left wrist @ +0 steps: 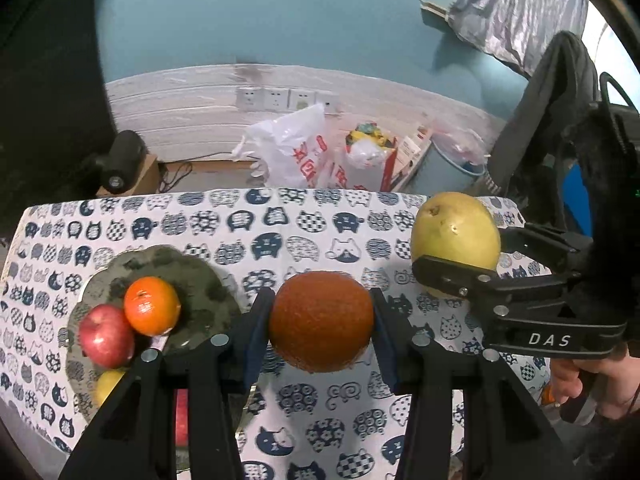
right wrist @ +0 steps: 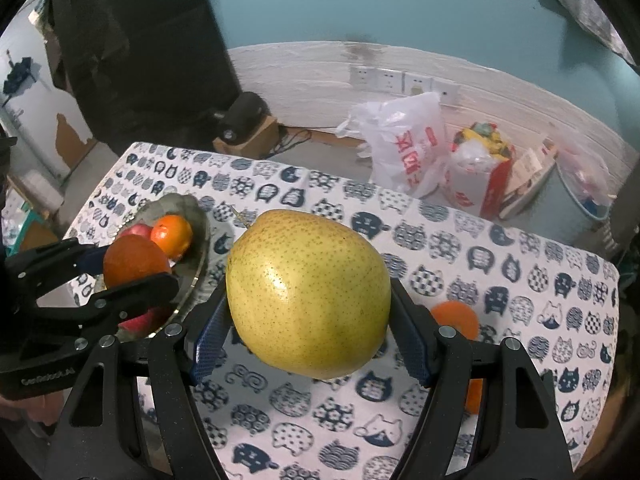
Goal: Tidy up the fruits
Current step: 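Carry the orange in the left tool and pear in the right tool to the bowl, then lower the orange into the bowl with the left tool while the right tool releases the pear there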
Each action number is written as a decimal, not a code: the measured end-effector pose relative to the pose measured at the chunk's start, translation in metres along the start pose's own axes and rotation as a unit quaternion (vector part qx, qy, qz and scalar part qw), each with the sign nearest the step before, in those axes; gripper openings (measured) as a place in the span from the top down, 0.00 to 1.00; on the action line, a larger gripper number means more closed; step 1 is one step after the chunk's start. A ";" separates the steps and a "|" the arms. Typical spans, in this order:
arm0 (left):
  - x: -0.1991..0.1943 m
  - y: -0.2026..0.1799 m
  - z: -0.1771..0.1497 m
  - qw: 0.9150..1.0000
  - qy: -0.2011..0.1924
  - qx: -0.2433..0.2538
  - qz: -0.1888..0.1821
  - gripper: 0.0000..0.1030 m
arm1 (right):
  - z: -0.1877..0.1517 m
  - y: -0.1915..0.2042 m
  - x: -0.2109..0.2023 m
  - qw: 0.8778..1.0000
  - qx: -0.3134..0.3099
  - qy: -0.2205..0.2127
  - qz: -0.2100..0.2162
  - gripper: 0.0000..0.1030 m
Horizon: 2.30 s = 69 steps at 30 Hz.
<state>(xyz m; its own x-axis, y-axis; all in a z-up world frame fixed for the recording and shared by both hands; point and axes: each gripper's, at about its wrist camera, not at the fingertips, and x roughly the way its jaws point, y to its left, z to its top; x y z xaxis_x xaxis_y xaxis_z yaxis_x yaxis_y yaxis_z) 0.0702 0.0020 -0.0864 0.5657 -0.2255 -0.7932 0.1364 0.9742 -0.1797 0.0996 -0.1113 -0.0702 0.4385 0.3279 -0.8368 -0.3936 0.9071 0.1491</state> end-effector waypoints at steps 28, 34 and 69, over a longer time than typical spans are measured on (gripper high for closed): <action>-0.045 0.129 -0.041 0.992 -0.029 -0.112 0.052 0.54 | 0.033 0.117 0.071 0.995 -0.072 0.042 0.053 0.28; -0.049 0.140 -0.048 0.991 -0.029 -0.120 0.056 0.54 | 0.033 0.135 0.090 0.993 -0.077 0.061 0.062 0.28; -0.019 0.179 -0.064 0.984 0.013 -0.164 0.069 0.54 | 0.005 0.167 0.170 0.980 -0.116 0.145 0.065 0.27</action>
<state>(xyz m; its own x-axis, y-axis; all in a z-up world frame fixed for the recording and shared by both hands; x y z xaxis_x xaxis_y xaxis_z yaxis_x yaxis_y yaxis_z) 0.0317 0.1815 -0.1412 0.5395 -0.0952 -0.8366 -0.2127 0.9459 -0.2448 0.1119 0.0975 -0.1851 0.1368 0.3177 -0.9383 -0.6190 0.7669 0.1694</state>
